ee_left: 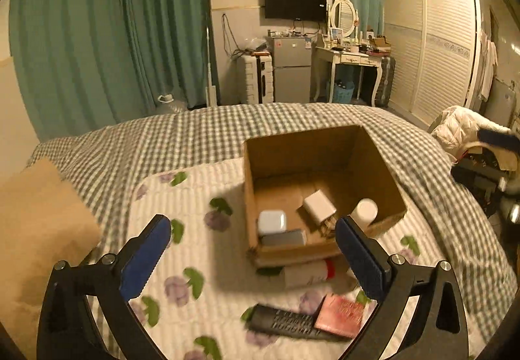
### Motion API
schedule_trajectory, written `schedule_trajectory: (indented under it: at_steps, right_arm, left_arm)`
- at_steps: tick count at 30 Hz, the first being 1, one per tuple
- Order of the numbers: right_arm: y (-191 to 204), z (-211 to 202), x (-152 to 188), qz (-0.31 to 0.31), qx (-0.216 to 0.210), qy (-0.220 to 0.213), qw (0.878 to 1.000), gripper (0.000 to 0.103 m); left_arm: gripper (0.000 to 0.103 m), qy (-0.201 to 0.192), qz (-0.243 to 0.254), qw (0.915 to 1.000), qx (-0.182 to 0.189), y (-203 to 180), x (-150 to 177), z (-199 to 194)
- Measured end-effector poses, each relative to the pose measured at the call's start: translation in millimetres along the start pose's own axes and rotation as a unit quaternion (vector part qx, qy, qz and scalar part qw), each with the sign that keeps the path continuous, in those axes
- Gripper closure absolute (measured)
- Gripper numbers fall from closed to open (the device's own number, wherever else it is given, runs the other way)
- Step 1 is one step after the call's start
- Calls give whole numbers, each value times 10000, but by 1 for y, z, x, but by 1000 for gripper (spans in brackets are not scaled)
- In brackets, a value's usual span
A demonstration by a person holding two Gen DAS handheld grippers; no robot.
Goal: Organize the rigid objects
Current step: 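Grasp the black remote with the left tool while the right grasps the pink card case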
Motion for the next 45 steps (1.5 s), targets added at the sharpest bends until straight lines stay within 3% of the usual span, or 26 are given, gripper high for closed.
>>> schedule_trajectory:
  at_steps: [5,7,11,16,17,21,22,25,28,36,40,45]
  right_arm:
    - [47,14,52,-231,-225,416,9986,0]
    - [65,32,80,-354,-292,803,9957,0]
    - [79,58,122,-341,-426,1180,9915,0]
    - [96,91,160,-890,-512,1630,9813,1]
    - [97,97,164,-944,-533,1670,9800,5]
    - [105,118,168,-1073,-865,1839,9732,20]
    - [108,122,170,-1180,-928,1879,9707,29]
    - [113,127,171,-1371,-1128,1888,9658,33]
    - [111,129,165,-1560,-1110,1824,9644,51]
    - [98,131,144,-1743,-877,1460,9699,54]
    - [95,124,137,-1833,-673,1222,9731,60]
    - [87,131,139,-1652,-686,1322,9750,60]
  left_arm:
    - [0,258,-218,9994,-16,17,44,5]
    - [0,395,-204,9990,-51,21,61,13]
    - [0,708,-109,9972,-209,23,98,38]
    - [0,1016,-64,9945,-251,19,132,67]
    - [0,1074,-49,9939,-251,17,137,73]
    - [0,1193,25,9925,-284,12,147,88]
    - [0,1210,19,9923,-270,12,148,91]
    - [0,1247,28,9919,-241,10,150,97]
    - [0,1298,-4,9911,-287,10,152,101]
    - [0,1474,-118,9887,-258,3,156,107]
    - [0,1604,-199,9867,-148,2,158,108]
    - [0,1733,-202,9847,-43,-5,160,111]
Point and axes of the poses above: each gripper's, at about its wrist camera, not at the fingertips, and z roughly the way its jaws point, y to its left, x to its underside, the point moved 3 cm from there along z, roughly the way its jaws point, and after that the axes turned 2 degrees about y, right-handed, at the moved point
